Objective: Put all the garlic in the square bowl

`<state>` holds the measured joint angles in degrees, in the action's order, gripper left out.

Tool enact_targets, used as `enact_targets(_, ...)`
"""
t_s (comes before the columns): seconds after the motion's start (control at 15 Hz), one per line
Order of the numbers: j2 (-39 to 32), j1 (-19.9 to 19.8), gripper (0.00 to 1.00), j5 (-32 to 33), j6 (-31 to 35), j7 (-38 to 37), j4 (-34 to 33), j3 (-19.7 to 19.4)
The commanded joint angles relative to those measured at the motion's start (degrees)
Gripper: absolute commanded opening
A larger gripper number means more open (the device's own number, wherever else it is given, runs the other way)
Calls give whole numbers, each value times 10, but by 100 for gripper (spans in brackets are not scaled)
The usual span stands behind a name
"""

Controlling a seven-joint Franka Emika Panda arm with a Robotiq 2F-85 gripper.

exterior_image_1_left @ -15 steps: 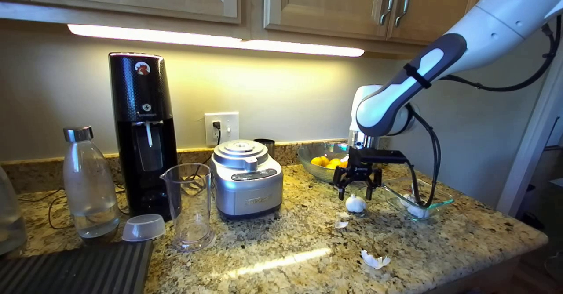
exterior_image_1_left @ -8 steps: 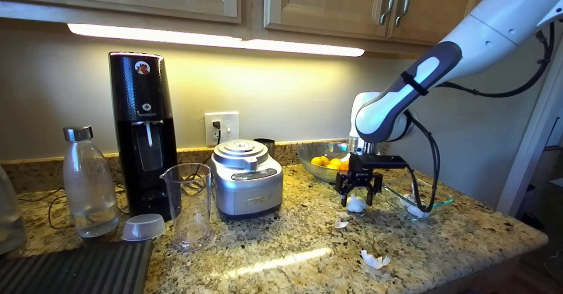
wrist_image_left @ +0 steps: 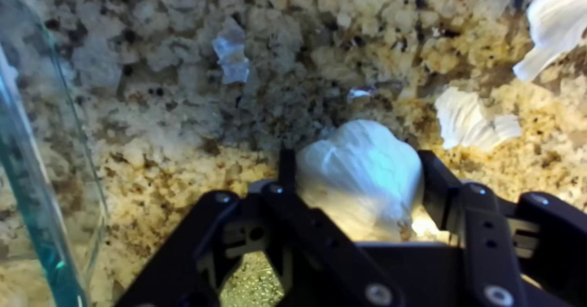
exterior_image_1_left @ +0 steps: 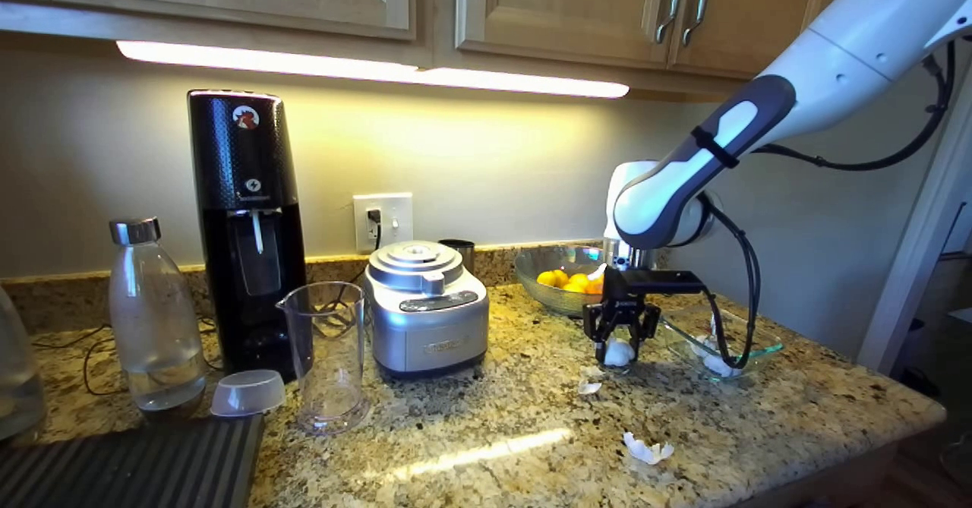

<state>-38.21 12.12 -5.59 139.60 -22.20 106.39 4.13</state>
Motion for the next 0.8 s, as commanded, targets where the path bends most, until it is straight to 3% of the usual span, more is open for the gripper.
enact_targets(0.0, 52, -3, 40, -9, -10, 13, 39, -1)
enact_targets(0.27, 120, -11, 40, -14, -19, 16, 87, 1)
enact_targets(0.73, 224, -8, 40, 20, -19, -58, 165, -46)
